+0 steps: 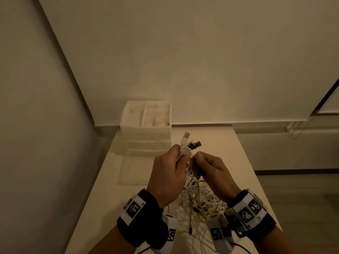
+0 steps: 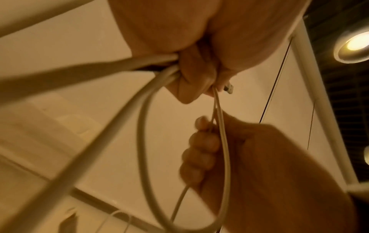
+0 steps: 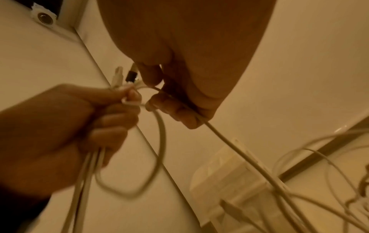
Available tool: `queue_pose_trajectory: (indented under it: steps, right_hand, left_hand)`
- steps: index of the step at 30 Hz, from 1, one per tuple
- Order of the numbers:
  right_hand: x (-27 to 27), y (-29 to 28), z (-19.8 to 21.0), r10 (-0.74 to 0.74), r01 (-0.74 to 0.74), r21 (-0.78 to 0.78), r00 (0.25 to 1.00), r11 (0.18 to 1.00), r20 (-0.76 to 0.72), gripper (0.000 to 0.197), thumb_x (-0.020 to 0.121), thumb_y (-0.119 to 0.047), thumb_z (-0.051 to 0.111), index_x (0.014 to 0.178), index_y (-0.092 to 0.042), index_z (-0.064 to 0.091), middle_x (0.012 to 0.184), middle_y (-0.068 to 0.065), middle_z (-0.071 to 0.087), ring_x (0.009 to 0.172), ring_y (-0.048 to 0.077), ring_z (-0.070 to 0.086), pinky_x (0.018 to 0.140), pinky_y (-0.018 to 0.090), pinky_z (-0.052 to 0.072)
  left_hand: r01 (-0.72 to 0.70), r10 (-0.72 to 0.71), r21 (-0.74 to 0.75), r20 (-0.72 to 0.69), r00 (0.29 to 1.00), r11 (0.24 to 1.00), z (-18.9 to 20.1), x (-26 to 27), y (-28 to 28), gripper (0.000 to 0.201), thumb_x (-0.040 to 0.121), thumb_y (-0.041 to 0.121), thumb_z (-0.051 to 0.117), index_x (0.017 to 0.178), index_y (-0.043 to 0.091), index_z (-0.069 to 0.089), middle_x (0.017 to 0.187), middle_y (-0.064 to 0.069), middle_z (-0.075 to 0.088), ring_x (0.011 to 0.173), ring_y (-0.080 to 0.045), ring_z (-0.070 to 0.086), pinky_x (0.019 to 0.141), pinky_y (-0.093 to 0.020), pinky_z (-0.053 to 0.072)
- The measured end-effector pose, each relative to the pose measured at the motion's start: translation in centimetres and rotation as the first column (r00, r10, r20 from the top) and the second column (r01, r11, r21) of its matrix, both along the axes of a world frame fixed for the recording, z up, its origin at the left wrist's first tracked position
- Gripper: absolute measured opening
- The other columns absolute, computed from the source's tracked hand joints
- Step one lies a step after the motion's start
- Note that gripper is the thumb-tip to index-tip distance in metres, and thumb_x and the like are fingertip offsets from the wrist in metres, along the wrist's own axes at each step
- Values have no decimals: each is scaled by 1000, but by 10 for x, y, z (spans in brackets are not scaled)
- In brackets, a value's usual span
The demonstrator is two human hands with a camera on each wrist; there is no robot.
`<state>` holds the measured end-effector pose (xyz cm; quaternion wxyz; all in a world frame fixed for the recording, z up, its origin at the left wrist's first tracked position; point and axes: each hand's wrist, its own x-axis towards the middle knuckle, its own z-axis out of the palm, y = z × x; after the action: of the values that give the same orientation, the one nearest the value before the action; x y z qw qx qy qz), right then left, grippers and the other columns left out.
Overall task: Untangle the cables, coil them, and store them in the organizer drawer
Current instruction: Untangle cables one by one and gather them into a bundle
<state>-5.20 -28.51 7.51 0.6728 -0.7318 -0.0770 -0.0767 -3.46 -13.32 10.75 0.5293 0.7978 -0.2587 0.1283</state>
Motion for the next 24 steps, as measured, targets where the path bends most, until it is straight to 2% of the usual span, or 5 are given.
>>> queue_pose_trajectory:
  steps: [4, 9, 14, 19, 24]
  right_hand:
    - [-9, 6, -23, -23, 24, -83, 1000, 996, 17, 40, 100, -36, 39, 69, -24, 61, 62, -4, 55, 59, 12, 47, 61, 28, 40]
    - [-16, 2, -51, -40, 47, -190, 998, 981, 40, 38, 94, -46, 42, 69, -20, 55, 64, 6, 53, 62, 14, 50, 62, 25, 41]
    - [-14, 0, -89, -27, 15, -405, 999, 914, -24, 31, 100, -30, 42, 72, -20, 52, 63, -13, 54, 58, 2, 49, 57, 15, 36]
    - [-3, -8, -107, -101, 57, -435, 992, 899, -79, 33, 99, -27, 47, 68, -22, 56, 59, -14, 53, 56, 2, 48, 57, 19, 37]
    - [4, -17, -76, -165, 124, -286, 979, 950, -123, 44, 95, -17, 58, 52, -14, 51, 49, -2, 43, 47, 7, 40, 52, 19, 35]
  left_hand:
    - [-24, 28, -139, 29, 999, 990, 22, 3, 9, 22, 96, 33, 47, 87, 18, 60, 55, 9, 52, 44, -9, 42, 44, -25, 32]
    - [-17, 2, -384, -41, 999, 923, 40, 4, 32, 21, 93, 41, 49, 78, 29, 58, 47, 12, 42, 38, -3, 31, 46, -22, 27]
    - [-35, 52, -614, 9, 999, 788, 65, -7, 50, 26, 99, 26, 47, 75, 19, 54, 49, -21, 31, 38, -12, 20, 39, -18, 21]
    - [-300, 314, -288, 6, 949, 910, 53, 12, 70, 19, 98, 35, 50, 89, 22, 60, 54, 10, 48, 44, -9, 41, 46, -32, 37]
    - [-560, 562, -78, 226, 796, 825, 50, 2, 78, 12, 88, 14, 68, 100, 10, 67, 63, 18, 57, 63, -5, 55, 53, -5, 38]
